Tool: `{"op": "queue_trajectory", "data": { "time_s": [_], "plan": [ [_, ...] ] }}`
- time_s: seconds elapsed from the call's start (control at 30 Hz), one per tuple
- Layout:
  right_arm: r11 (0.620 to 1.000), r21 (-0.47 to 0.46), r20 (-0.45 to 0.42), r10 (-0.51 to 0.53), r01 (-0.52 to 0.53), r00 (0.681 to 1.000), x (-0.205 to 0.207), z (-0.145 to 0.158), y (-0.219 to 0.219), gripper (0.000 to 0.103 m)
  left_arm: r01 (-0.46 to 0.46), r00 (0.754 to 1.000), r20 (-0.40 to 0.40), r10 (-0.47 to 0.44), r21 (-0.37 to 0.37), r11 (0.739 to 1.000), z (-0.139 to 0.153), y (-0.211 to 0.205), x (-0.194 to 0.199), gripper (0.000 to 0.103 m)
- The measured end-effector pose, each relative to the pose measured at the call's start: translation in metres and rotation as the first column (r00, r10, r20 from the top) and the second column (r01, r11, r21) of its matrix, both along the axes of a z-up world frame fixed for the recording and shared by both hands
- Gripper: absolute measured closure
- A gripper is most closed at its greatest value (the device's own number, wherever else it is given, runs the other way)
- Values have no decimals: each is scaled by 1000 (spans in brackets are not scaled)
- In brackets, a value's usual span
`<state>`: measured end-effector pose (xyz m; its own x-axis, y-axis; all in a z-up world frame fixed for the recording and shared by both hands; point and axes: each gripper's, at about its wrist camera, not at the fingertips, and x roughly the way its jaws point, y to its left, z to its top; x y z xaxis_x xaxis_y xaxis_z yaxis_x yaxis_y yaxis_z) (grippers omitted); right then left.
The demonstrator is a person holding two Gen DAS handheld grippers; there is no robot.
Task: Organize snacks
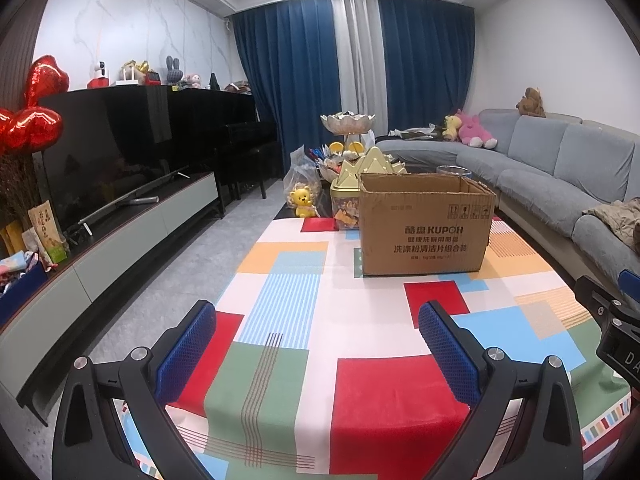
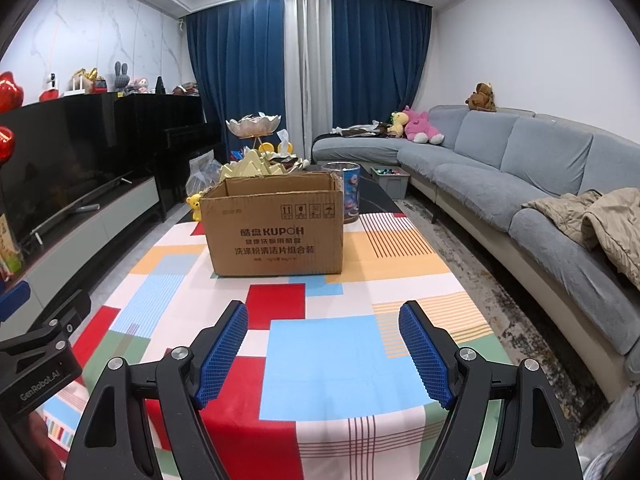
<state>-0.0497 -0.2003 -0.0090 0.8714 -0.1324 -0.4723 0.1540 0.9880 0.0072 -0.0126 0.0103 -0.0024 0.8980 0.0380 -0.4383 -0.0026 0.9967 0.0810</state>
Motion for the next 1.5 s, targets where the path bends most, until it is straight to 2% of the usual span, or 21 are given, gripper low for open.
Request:
{"op": "queue_trajectory", "data": {
  "time_s": [1.5],
  "plan": [
    [1000, 1, 4, 3, -3, 1000, -1, 0, 2, 24, 14, 1000, -11, -14, 3, 1000, -3, -1, -1, 0]
  ]
}}
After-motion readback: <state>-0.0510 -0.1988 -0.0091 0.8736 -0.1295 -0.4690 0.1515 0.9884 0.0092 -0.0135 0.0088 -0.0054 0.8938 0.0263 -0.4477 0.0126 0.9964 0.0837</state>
